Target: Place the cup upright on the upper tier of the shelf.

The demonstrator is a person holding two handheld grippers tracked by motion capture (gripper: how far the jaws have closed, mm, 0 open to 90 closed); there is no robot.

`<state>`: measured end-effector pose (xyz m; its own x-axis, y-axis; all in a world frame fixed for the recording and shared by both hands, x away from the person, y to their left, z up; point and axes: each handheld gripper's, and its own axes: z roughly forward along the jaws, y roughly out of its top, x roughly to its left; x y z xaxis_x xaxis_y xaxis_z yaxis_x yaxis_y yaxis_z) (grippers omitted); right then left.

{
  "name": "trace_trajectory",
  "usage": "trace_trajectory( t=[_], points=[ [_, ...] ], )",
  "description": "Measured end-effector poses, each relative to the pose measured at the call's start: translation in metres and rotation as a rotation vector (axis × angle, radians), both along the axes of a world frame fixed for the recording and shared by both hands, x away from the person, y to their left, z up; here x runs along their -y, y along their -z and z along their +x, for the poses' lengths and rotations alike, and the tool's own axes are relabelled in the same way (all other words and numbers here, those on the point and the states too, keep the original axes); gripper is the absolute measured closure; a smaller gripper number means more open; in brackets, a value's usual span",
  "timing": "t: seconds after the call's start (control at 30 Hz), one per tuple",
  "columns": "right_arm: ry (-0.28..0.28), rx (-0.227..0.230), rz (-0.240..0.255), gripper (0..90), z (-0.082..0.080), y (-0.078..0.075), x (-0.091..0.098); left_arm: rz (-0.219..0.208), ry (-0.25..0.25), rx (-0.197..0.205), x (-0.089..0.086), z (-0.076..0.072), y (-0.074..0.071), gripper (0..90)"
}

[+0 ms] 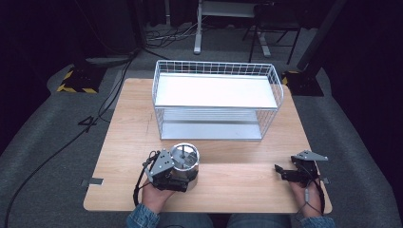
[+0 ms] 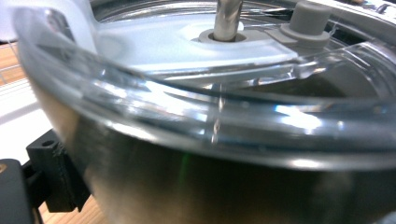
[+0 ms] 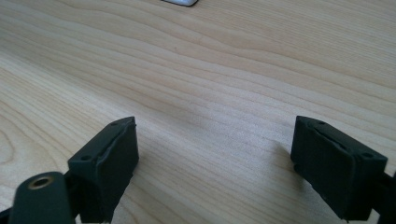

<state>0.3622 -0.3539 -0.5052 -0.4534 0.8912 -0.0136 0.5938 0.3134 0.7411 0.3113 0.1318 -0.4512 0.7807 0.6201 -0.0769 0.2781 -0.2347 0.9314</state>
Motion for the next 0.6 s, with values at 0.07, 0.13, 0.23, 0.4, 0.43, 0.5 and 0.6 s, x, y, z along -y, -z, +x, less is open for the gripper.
trace_trajectory(
  t=[0.07, 0.13, 0.23, 0.4, 0.43, 0.5, 0.6],
  points=[
    [0.0, 0.0, 0.0, 15.6, 0.0, 0.0, 0.0, 0.001, 0.0, 0.003, -0.001, 0.0, -0.004, 3.3],
    [0.0, 0.0, 0.0, 15.7, 0.0, 0.0, 0.0, 0.005, 0.003, 0.007, -0.002, 0.0, -0.006, 3.3],
    [-0.002, 0.001, 0.0, 15.8, 0.0, 0.0, 0.0, 0.021, 0.012, 0.003, -0.002, 0.0, -0.014, 3.3],
    [-0.002, 0.001, 0.0, 15.7, 0.0, 0.0, 0.0, 0.024, 0.029, -0.003, -0.003, 0.004, -0.027, 3.3],
    [-0.002, 0.001, -0.001, 15.8, 0.0, 0.0, 0.0, 0.029, 0.034, -0.006, -0.003, 0.006, -0.032, 3.3],
    [-0.002, 0.001, -0.001, 15.7, 0.0, 0.0, 0.0, 0.03, 0.038, -0.006, -0.003, 0.007, -0.034, 3.3],
    [-0.007, -0.002, 0.001, 15.4, 0.0, 0.0, 0.0, 0.021, 0.05, -0.016, -0.002, 0.01, -0.046, 3.3]
  ],
)
